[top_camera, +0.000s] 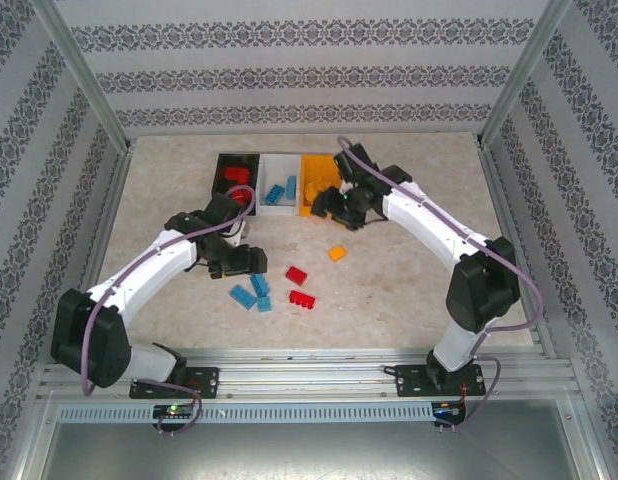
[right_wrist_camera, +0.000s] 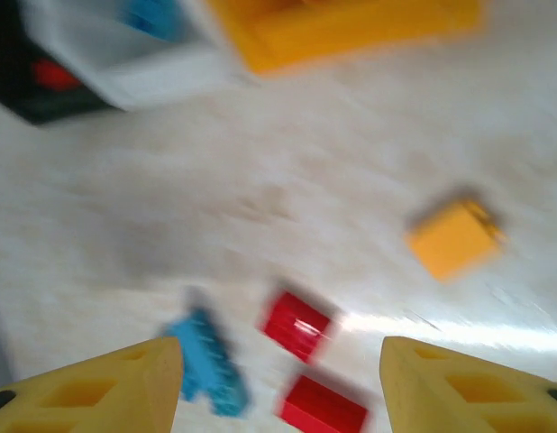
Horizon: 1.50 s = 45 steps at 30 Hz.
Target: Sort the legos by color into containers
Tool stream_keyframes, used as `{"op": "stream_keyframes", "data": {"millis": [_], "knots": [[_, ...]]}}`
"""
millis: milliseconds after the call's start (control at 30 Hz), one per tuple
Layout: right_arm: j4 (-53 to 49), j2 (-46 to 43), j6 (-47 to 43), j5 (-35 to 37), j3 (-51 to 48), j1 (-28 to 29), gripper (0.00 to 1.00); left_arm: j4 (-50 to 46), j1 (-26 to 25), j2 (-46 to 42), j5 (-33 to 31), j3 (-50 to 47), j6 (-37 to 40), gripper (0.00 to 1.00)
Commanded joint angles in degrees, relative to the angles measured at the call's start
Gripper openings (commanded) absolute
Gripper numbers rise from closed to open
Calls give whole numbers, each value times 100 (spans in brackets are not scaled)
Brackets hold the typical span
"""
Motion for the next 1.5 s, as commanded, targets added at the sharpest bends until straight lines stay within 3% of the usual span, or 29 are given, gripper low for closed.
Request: {"op": "stream_keyframes", "data": {"millis": [0, 533, 800, 1333, 1467], "knots": [[-582, -109, 308, 418, -736, 8, 62, 100, -24, 20, -225, 101, -276, 77], [-411, 1513, 2319, 725, 43, -35, 60, -158, -24, -633, -391, -354, -766, 78], [-624, 2029, 2464, 965, 528, -42, 58, -376, 9, -803, -583, -444, -524, 78], [-453, 2248, 2607, 792, 70, 30, 53, -194, 134, -1207, -479, -926, -712, 79], [-343, 2144, 2554, 823, -55, 48, 45, -174, 128, -1277, -505, -965, -774, 79]]}}
